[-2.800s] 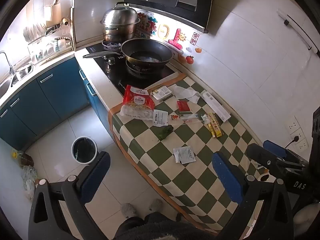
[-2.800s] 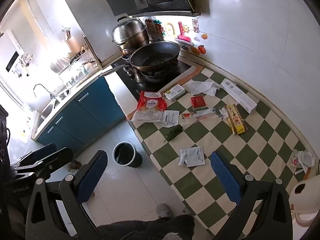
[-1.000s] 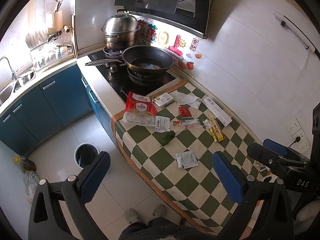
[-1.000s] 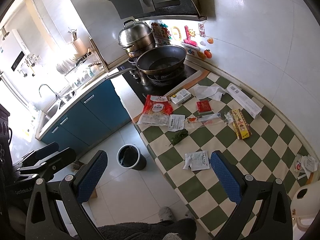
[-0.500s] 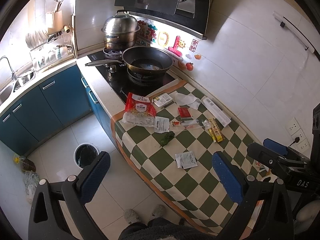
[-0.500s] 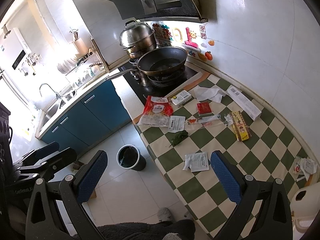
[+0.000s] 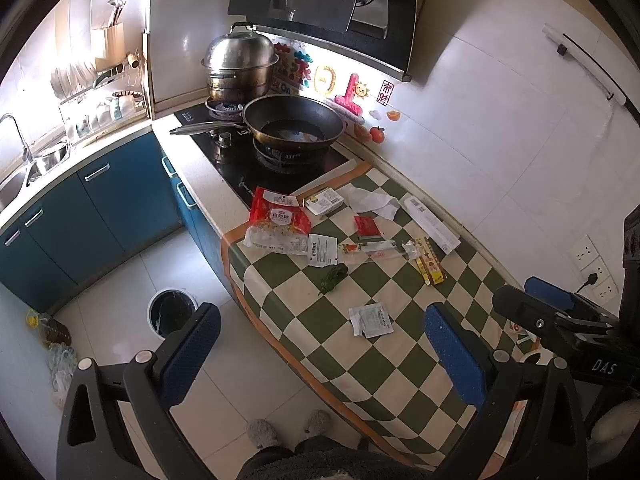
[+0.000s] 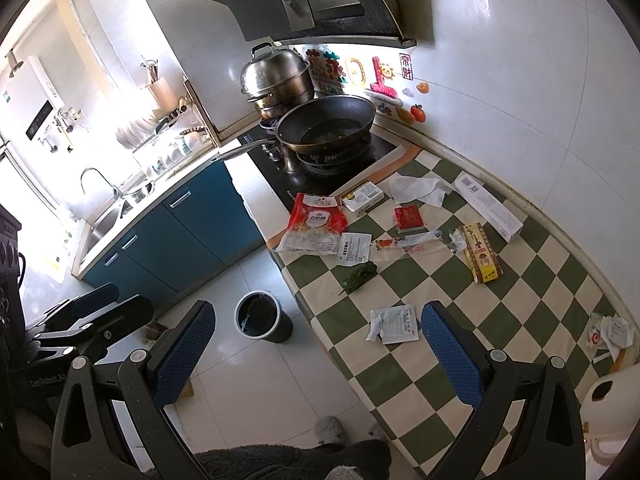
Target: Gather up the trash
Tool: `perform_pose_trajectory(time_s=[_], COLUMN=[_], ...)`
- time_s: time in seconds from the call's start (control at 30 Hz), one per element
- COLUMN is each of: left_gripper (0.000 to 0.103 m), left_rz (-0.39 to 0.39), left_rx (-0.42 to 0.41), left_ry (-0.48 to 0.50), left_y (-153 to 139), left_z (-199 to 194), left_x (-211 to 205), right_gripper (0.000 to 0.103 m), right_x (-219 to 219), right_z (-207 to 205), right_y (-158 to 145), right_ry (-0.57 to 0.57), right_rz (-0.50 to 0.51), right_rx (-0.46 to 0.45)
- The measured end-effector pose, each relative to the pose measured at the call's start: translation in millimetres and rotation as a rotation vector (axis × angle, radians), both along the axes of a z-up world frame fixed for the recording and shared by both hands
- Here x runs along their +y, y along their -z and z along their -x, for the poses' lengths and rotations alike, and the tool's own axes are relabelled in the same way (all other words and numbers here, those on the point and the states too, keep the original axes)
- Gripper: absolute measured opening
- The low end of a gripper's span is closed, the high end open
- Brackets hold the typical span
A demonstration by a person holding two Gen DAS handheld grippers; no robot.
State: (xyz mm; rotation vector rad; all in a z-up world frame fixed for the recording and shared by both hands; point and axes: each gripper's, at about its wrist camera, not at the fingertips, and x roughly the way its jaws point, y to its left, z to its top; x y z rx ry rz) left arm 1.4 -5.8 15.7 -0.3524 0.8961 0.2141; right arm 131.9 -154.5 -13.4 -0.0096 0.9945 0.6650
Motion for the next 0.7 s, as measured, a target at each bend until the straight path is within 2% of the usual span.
perform_pose_trajectory(time_s=[0.43,0.6,0.7], left_gripper=[0.103,0.103,0.103], left_rz=[-0.013,-0.145,-0.196], left_rx=[0.004,0.063,0.085], left_ry=[0.003,-0.057,-0.093], left_y=[-0.2,24.7,46.1], left_z=[-6.3,-31.5,-51.3], left_x=[-8.5,3.4,20.5], right_gripper=[0.103,0.103,0.103], right_x=[0.2,2.3,-2.3], right_z=[0.9,-11.2,-28.9], right_y=[-1.3,3.4,11.9], right_ry=[0.022,0.118,0.181], right_rz=[-0.011,0.016,0.058], right_rx=[-0.002,-0.005,-0.012])
